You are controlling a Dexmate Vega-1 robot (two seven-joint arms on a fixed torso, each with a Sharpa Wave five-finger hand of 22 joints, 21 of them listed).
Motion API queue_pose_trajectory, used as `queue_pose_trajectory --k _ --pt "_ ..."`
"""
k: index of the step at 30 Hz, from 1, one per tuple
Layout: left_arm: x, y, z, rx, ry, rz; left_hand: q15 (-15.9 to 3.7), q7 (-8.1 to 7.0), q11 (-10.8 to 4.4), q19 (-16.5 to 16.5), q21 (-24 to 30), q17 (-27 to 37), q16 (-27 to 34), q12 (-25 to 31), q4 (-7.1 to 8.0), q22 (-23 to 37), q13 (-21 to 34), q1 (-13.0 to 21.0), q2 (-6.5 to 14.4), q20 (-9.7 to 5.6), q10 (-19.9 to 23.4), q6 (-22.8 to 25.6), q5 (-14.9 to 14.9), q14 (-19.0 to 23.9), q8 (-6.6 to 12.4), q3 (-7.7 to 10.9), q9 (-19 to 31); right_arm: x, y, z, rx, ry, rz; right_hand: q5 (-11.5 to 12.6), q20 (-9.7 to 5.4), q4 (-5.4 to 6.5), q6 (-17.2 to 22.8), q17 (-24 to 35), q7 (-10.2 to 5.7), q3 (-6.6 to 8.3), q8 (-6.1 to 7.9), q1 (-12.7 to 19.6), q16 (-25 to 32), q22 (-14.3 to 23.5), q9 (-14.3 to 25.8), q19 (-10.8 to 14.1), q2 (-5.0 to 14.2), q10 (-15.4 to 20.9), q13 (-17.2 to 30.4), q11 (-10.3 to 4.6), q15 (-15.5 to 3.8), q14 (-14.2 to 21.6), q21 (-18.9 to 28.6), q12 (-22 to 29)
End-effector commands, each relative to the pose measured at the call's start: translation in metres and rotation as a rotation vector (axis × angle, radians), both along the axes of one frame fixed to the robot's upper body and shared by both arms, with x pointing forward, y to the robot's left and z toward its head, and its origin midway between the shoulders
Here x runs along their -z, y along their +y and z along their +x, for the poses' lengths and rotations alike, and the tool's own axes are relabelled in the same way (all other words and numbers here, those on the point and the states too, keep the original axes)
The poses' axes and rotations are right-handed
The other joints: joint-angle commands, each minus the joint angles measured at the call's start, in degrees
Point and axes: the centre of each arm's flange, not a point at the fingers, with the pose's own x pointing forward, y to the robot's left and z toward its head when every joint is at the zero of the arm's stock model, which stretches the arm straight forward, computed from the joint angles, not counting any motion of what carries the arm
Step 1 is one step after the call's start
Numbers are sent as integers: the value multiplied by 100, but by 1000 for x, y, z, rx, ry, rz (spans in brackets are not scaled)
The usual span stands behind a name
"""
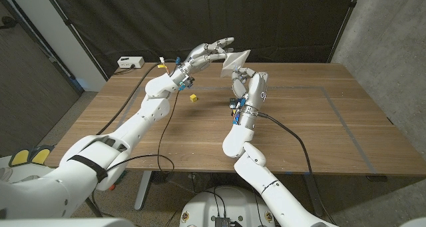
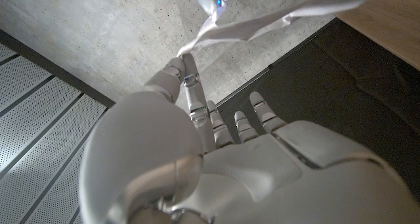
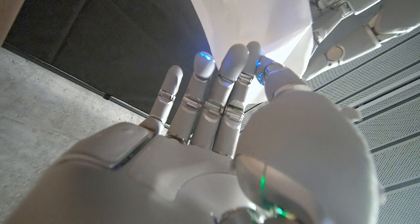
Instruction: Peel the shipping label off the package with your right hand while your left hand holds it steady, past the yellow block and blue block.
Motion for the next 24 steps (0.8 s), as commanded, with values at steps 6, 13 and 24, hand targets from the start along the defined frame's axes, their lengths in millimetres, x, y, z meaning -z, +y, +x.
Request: queue_pose_trajectory --k 6,13,24 --pt "-2 9 2 40 27 -58 -51 -180 -46 80 59 15 72 35 -2 20 33 3 36 -5 62 249 30 122 424 60 505 3 0 9 34 33 8 126 0 -151 -14 6 -22 314 36 8 33 48 -3 19 43 37 -5 -56 -571 75 54 -3" --pt "-3 12 4 47 30 -73 -87 -198 -44 202 115 16 106 61 -3 24 42 -2 31 -31 125 260 34 234 414 71 491 3 1 15 42 52 12 190 19 -154 -20 -1 -26 347 40 -1 36 65 -10 6 29 26 7 -72 -574 77 51 0" --pt "-5 16 6 42 28 -97 -87 -220 -50 223 136 20 100 69 1 29 54 -12 28 -38 137 250 34 251 413 82 506 5 1 21 52 75 13 276 19 -165 -20 -21 -23 384 42 2 35 91 -34 7 11 30 10 -55 -579 81 52 6"
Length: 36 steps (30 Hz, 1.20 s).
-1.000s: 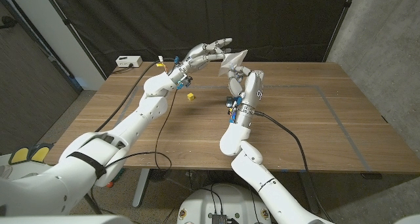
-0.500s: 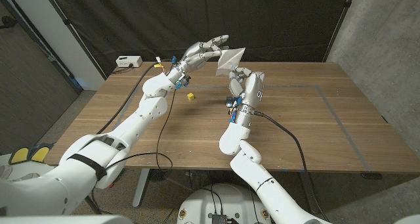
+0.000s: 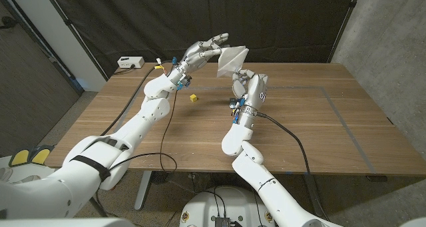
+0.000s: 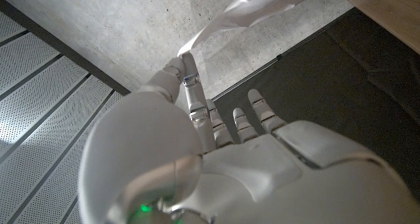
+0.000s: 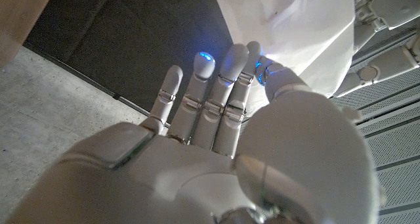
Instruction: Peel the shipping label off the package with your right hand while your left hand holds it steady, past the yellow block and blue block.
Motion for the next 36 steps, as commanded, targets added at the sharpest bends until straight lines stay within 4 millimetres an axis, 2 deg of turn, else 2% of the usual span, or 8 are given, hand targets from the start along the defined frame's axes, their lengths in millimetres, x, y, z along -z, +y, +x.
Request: queue_pose_trajectory --k 1,15,32,36 --pt "-2 5 2 0 2 -26 -81 -231 -2 39 17 20 20 28 8 15 28 16 56 35 29 233 36 38 409 29 502 2 0 7 10 27 7 63 19 -166 -10 -8 -26 386 40 2 34 26 0 12 10 32 22 -52 -579 81 53 -2" --pt "-3 6 2 -8 10 -59 -93 -300 -25 37 33 27 10 33 20 18 44 -12 47 33 32 246 29 47 393 34 482 7 -3 10 23 51 13 158 25 -168 -29 -41 -34 405 50 1 24 64 -12 0 -8 28 6 -47 -584 76 49 -8" --pt "-2 5 0 -9 25 -79 -106 -297 -45 50 54 33 3 41 27 20 58 -37 33 21 46 249 15 60 375 38 464 12 -5 11 22 71 18 211 26 -166 -41 -58 -40 388 59 2 24 99 -29 5 -13 22 26 -50 -584 80 48 5" --pt "-1 5 1 -7 28 -71 -107 -300 -35 48 58 34 -1 48 27 20 62 -42 28 19 62 250 11 60 374 39 465 12 -5 11 16 74 15 223 25 -161 -60 -39 -76 369 57 -8 48 111 -34 -3 -18 9 15 -90 -583 102 44 -6"
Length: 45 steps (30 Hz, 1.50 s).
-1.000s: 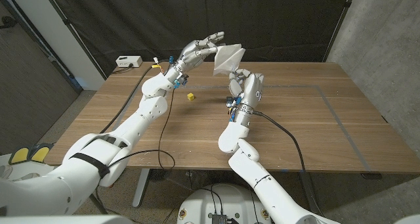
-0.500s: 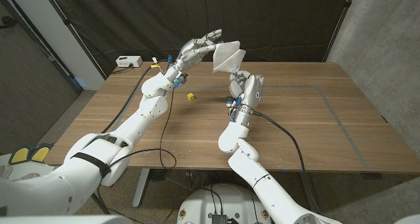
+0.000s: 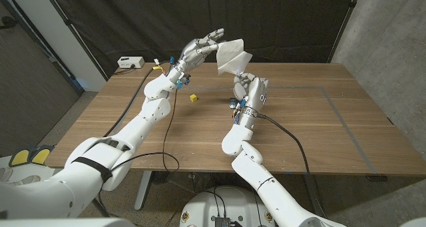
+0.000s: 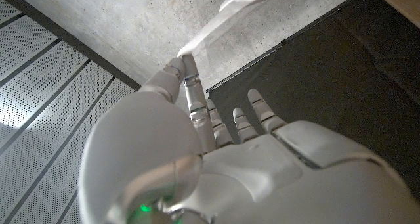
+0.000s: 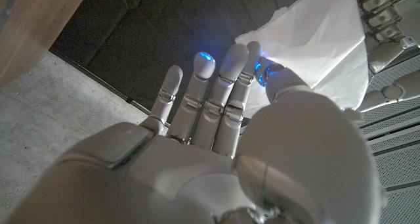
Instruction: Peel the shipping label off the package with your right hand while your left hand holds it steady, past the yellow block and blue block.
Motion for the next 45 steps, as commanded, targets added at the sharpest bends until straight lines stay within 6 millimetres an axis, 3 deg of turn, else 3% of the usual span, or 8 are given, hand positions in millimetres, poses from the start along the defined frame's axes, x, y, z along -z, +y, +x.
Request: queue_pose_trajectory --k 1,16,18,19,20,23,30,45 --pt "1 0 0 2 13 -3 -83 -280 -2 51 25 35 -1 25 29 21 10 -26 11 17 28 270 12 38 372 41 322 3 0 0 -7 12 -5 33 35 -212 -21 34 -66 311 25 27 32 21 -18 -11 22 -11 41 -89 -569 44 41 -4" --pt "4 0 -3 -30 -2 8 -96 -260 -43 48 42 40 15 44 36 21 24 -50 6 41 78 320 -6 105 344 48 260 4 -1 -5 -35 22 -10 -210 59 -219 -250 -790 -296 -36 -110 20 -620 38 -172 -78 49 -411 -92 -202 -577 -378 13 -193" --pt "3 0 -4 -40 -48 88 284 -1476 445 -172 -25 48 -131 -360 212 14 -105 -514 -351 342 -1216 -2355 -181 -235 -1028 -508 -297 3 -3 -5 -59 95 -46 -1048 177 70 -2038 -1495 -308 -589 -941 -907 -1420 -167 -439 -312 -277 -1633 -681 -70 -517 -1091 -166 -960" --pt "2 -1 -5 -48 -63 107 571 -1479 839 -635 -283 11 -197 -403 348 4 -269 -866 -454 555 -2410 -4922 -88 -745 -1771 -892 -558 3 -4 -5 -86 113 -74 -2141 456 319 -4355 -2355 -82 -985 -1669 -1907 -2432 -447 -708 -901 -395 -3345 -1276 502 -103 -2077 -416 -1943" --pt "2 -1 -7 -61 -77 120 711 -1336 1041 -1005 -487 -8 -249 -444 422 8 -320 -1095 -598 619 -3139 -6368 -20 -1173 -1784 -1153 -639 2 -5 -4 -101 119 -87 -2427 644 346 -5880 -3066 209 -1292 -1638 -2443 -3300 -674 -992 -1220 -487 -4620 -1690 1045 561 -3295 -580 -2757" --pt "2 -2 -9 -61 -81 114 822 -1011 1220 -1349 -682 -22 -245 -408 521 23 -351 -1336 -770 643 -3765 -7667 135 -1661 -1742 -1460 -709 2 -4 -5 -106 93 -95 -2377 871 373 -7099 -3752 337 -1724 -1594 -2954 -4258 -1252 -1318 -1783 -578 -6084 -2155 1500 1102 -4557 -1170 -3540" --pt "4 1 -10 -61 -67 78 861 -927 1327 -1585 -805 -20 -262 -387 586 36 -357 -1420 -770 607 -4018 -8531 257 -1992 -1763 -1594 -742 4 -4 -5 -126 52 -104 -2342 904 428 -7233 -4141 262 -2020 -1560 -3300 -4715 -1402 -1448 -2309 -605 -6528 -2502 1519 1224 -5036 -1730 -3679" --pt "18 23 -25 -98 -55 33 777 -988 1321 -1572 -811 -14 -224 -315 659 49 -357 -1514 -734 583 -3945 -8323 306 -2041 -1607 -1668 -755 1 -16 -22 -122 -82 -57 -2317 878 772 -6310 -4614 -123 -2238 -1333 -3979 -4719 -1399 -1500 -1921 -124 -5766 -3060 1386 1158 -4426 -2217 -3428"
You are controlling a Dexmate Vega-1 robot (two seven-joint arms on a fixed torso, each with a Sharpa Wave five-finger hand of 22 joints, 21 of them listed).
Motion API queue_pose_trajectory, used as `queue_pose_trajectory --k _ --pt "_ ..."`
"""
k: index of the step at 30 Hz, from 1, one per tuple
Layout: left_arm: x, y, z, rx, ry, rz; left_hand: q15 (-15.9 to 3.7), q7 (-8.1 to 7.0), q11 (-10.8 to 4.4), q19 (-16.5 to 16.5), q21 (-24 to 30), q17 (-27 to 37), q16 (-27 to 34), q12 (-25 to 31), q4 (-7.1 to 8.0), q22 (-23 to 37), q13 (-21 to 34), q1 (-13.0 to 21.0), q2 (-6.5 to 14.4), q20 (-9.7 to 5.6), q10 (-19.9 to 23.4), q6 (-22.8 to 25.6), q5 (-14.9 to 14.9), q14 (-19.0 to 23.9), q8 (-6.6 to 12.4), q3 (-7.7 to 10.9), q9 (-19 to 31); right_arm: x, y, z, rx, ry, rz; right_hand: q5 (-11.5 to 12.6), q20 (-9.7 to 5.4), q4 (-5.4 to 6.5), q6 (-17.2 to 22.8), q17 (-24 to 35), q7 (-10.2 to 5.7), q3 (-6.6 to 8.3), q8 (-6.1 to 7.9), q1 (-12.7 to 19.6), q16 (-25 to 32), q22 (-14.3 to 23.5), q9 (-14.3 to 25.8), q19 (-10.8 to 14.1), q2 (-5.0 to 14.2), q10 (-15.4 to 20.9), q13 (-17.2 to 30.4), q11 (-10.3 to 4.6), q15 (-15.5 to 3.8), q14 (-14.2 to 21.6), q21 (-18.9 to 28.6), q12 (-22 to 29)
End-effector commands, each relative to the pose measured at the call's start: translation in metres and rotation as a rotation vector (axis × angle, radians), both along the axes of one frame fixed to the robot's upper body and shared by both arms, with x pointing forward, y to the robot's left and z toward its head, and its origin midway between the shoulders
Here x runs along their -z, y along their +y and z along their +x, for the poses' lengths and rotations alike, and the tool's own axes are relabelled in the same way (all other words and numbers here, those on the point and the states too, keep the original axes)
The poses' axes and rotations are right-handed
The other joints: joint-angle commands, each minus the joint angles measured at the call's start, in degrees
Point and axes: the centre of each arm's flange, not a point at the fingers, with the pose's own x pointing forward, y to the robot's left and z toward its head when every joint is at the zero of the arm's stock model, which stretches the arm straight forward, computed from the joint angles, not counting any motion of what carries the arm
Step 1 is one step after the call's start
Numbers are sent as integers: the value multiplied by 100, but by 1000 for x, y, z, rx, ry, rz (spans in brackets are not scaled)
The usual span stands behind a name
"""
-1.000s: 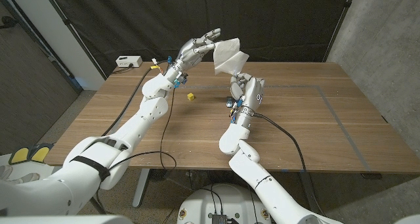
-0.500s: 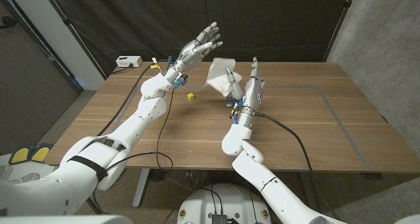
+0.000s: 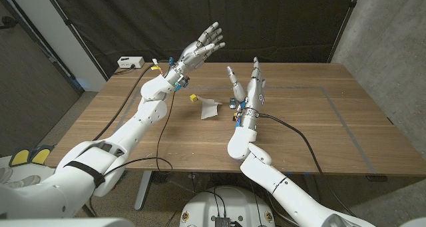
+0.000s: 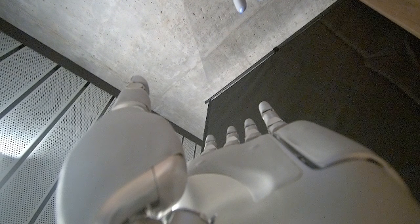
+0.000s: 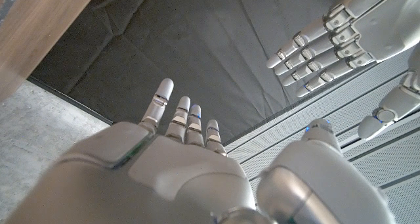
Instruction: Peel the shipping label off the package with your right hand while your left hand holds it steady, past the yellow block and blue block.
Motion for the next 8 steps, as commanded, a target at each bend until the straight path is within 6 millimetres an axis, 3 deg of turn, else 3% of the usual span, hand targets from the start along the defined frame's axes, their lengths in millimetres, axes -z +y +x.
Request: queue_pose_trajectory --k 1,8 --pt "15 21 -12 -48 14 -48 -55 -37 43 -715 5 9 34 48 10 21 3 -46 0 -40 -1306 -1477 34 -1068 47 -23 0 -1 -15 -16 21 -103 33 -7 -13 156 329 -118 -78 65 66 -185 30 24 9 -878 292 287 -159 -29 -26 240 -113 83" --pt "41 43 -11 -86 112 -93 -87 -8 51 -731 -4 12 42 54 46 27 5 -89 32 -55 -1317 -1444 50 -1088 62 -47 -4 -6 -14 -14 19 -138 61 -81 -69 140 518 -254 -75 150 62 -149 75 24 6 -659 470 511 -297 -100 -110 546 -212 132"
